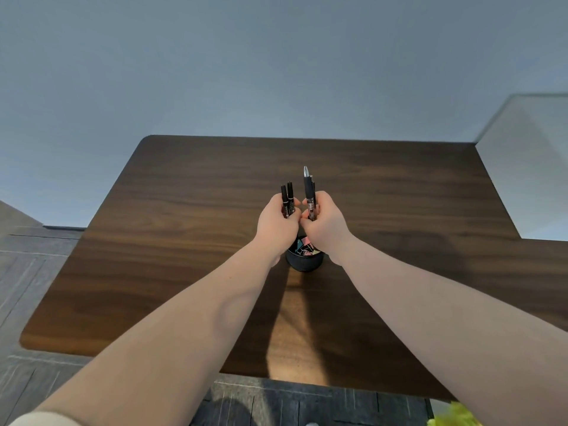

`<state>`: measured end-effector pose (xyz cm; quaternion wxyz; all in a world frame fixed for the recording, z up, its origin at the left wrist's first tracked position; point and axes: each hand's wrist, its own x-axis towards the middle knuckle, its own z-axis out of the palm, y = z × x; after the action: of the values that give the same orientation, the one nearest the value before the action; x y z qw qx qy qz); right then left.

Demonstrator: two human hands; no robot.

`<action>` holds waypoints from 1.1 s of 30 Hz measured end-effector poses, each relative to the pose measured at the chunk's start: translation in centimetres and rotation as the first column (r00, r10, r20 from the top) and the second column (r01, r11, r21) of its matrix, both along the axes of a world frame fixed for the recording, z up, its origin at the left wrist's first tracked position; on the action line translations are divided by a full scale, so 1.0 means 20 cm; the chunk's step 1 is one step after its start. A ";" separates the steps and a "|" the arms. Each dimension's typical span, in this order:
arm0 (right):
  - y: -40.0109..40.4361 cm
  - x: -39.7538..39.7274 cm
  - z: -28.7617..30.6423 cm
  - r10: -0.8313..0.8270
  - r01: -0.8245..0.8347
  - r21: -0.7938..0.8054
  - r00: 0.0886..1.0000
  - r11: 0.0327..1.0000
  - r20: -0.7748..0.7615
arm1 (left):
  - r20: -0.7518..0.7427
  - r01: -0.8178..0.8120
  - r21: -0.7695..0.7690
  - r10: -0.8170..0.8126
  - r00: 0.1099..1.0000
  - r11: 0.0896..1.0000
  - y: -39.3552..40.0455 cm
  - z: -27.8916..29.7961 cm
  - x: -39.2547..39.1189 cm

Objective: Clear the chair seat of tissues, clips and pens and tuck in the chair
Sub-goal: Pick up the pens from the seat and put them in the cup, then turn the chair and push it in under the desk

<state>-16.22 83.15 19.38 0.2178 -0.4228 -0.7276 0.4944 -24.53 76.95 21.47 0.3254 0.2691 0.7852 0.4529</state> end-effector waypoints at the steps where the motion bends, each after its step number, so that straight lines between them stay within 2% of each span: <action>1: 0.00 0.00 0.00 0.001 -0.001 0.000 1.000 1.000 0.000 | -0.003 0.001 0.001 -0.001 1.000 1.000 0.00 0.00 0.00; 6: -0.01 0.01 0.01 0.023 -0.024 0.023 0.999 0.999 0.023 | -0.010 0.032 -0.001 -0.032 0.999 0.999 0.00 0.02 0.01; 10: -0.02 0.04 0.04 0.007 -0.011 0.124 0.999 0.992 0.032 | -0.042 0.050 -0.023 -0.051 0.998 0.998 -0.01 0.04 0.01; 17: 0.01 0.14 0.14 0.037 -0.058 0.104 0.981 0.993 0.192 | -0.132 0.107 -0.077 -0.116 0.984 0.991 -0.08 0.14 0.02; 22: -0.06 0.28 0.21 0.122 -0.162 0.126 0.953 0.979 0.277 | -0.151 0.142 -0.115 -0.158 0.976 0.983 -0.21 0.23 0.12; 27: -0.20 0.44 0.29 0.234 -0.279 0.121 0.928 0.953 0.291 | -0.143 0.162 -0.204 -0.194 0.971 0.965 -0.44 0.30 0.28; 33: -0.47 0.73 0.31 0.427 -0.499 0.118 0.823 0.858 0.375 | -0.172 0.104 -0.387 -0.182 0.968 0.916 -0.82 0.31 0.56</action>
<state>-1.63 73.84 25.56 0.0069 -0.2846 -0.8830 0.3731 -13.24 60.50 27.69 0.3207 0.3042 0.8645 0.2393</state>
